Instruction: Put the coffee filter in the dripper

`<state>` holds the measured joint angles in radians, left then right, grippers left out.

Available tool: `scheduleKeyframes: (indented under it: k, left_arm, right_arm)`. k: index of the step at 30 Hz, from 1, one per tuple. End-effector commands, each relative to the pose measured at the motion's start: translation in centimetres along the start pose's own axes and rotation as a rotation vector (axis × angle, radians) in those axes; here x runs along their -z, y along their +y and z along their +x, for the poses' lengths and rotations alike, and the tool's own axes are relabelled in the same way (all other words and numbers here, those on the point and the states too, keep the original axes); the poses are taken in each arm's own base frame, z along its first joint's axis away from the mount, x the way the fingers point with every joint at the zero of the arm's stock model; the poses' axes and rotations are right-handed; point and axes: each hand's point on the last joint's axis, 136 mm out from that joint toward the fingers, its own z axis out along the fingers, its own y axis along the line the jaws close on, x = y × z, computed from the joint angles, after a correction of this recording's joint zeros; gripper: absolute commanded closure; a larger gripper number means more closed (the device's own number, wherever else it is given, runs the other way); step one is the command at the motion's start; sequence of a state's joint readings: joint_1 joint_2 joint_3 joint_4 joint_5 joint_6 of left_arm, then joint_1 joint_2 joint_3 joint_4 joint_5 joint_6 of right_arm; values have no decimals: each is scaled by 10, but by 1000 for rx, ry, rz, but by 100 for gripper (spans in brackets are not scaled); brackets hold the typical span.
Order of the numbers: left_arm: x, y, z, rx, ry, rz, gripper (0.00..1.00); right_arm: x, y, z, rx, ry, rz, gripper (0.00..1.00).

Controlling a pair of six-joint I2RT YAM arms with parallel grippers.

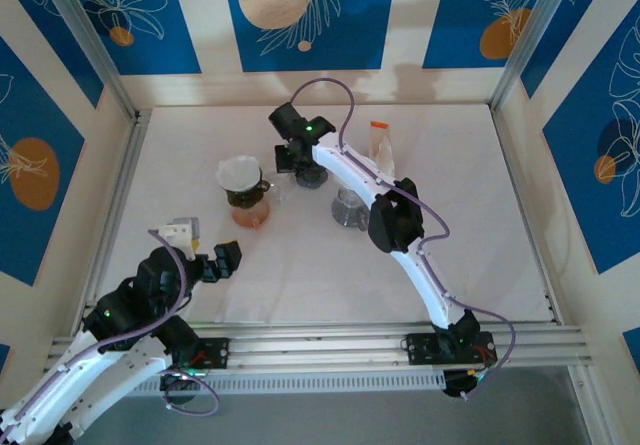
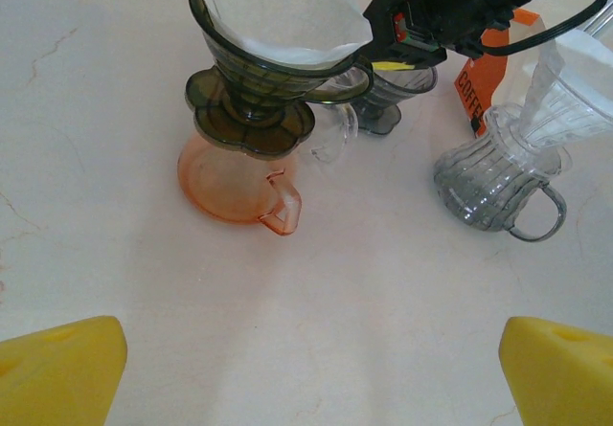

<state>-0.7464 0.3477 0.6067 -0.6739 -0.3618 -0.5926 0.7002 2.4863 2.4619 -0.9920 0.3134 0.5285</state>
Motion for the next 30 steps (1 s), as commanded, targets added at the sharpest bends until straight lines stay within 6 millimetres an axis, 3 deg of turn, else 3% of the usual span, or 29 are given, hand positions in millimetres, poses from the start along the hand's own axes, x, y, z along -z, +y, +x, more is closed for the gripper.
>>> scheduleKeyframes:
  k: [1,17,30]
  left_arm:
    - [2,5,-1,3,-15,-17,0]
    - [0,2,-2,18,-18,-3,0]
    - [-3,1,-1,30,-17,-2,0]
  right_arm:
    - [29,-3,6,44,-6,38,100]
    - [63,1,55,153,13,71,100]
    - [100,-5,133,205,46,55,100]
